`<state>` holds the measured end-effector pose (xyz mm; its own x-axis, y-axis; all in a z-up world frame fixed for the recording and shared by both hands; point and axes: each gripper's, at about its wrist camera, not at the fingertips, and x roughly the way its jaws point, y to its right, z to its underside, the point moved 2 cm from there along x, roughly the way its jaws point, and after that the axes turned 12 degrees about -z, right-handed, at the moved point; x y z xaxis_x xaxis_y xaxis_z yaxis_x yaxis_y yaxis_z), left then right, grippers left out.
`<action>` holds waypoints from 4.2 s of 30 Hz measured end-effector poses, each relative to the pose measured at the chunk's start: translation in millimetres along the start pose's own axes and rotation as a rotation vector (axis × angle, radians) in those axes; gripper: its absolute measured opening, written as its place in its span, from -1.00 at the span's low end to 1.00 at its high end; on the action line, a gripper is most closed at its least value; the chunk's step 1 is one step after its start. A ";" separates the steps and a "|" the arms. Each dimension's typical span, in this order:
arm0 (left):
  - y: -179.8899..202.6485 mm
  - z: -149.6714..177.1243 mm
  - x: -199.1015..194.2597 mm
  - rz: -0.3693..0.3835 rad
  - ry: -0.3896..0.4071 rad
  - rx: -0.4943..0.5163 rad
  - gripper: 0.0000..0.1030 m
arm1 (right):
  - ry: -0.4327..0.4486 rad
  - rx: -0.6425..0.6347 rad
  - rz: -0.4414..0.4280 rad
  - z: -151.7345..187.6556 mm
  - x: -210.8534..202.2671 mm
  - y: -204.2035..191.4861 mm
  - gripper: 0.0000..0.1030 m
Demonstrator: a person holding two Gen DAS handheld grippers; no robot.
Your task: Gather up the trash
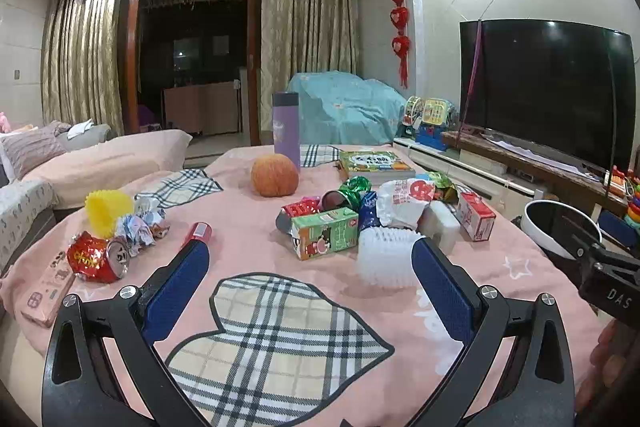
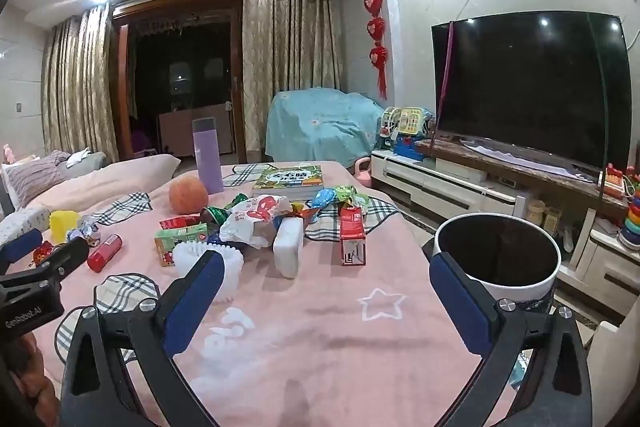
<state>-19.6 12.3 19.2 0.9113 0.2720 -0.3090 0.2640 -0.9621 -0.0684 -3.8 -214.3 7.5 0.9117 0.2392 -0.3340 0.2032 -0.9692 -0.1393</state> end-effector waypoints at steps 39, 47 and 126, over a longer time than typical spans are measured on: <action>1.1 0.0 -3.0 -0.023 0.012 -0.002 1.00 | 0.016 -0.011 0.028 -2.0 -4.7 -1.1 1.00; 0.9 0.6 -2.0 -0.021 0.010 -0.003 1.00 | 0.014 -0.017 0.026 -2.1 -2.6 -1.9 1.00; 84.8 20.0 143.4 0.471 -0.418 0.172 -0.62 | -0.450 0.273 -0.323 15.5 186.3 36.2 -0.46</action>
<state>127.1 -30.6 -49.8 0.7082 -0.1770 -0.6835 -0.2198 -0.9752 0.0248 167.8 -203.8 -74.2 0.5670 0.5770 -0.5879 0.2907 -0.8079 -0.5126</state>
